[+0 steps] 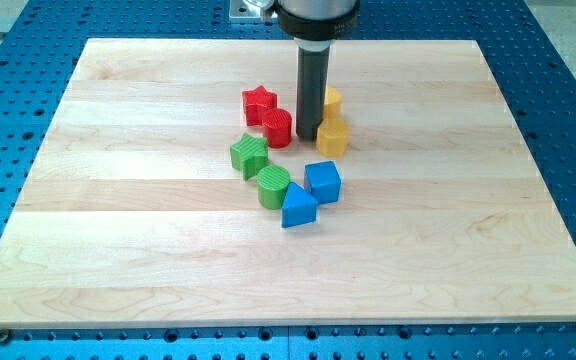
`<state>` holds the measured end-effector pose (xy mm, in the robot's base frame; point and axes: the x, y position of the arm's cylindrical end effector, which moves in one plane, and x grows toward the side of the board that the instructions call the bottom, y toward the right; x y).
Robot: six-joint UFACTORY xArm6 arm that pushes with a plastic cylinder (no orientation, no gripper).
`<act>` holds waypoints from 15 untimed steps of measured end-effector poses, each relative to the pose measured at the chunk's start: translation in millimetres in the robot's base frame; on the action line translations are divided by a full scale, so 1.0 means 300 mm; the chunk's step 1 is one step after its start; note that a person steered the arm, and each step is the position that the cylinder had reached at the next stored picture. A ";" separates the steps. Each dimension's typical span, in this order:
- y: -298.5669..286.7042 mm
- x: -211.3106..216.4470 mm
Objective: Push the red circle above the green star
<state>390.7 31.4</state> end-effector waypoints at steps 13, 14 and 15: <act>-0.137 -0.075; -0.157 -0.076; -0.157 -0.076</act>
<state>367.9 -15.8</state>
